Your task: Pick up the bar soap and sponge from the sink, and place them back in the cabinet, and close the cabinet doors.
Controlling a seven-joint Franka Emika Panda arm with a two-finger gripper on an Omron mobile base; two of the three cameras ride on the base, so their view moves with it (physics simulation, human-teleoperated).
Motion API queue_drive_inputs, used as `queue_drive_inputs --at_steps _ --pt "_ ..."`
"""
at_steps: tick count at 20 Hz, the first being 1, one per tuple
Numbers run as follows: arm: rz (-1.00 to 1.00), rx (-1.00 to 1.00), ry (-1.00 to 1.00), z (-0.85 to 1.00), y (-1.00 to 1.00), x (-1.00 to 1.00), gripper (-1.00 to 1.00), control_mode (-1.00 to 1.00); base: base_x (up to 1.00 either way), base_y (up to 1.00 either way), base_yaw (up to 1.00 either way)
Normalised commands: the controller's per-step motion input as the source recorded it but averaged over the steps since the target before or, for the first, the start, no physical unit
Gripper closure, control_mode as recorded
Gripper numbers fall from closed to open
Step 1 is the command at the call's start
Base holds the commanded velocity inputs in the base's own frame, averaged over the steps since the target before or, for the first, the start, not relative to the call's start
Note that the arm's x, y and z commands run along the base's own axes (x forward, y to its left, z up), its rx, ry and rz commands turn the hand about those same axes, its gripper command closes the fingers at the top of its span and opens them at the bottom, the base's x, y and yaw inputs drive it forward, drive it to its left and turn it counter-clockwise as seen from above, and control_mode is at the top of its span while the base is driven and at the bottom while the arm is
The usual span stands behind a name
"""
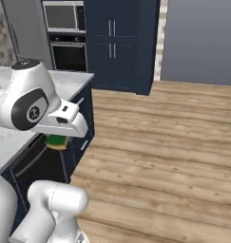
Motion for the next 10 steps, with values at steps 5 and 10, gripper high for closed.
queue_drive_inputs --at_steps 5,10 --pt "0.00 0.00 0.00 0.00 0.00 0.00 1.00 1.00 0.27 -0.19 -0.45" --pt "0.00 0.00 0.00 0.00 0.00 0.00 1.00 1.00 0.40 -0.27 -0.38"
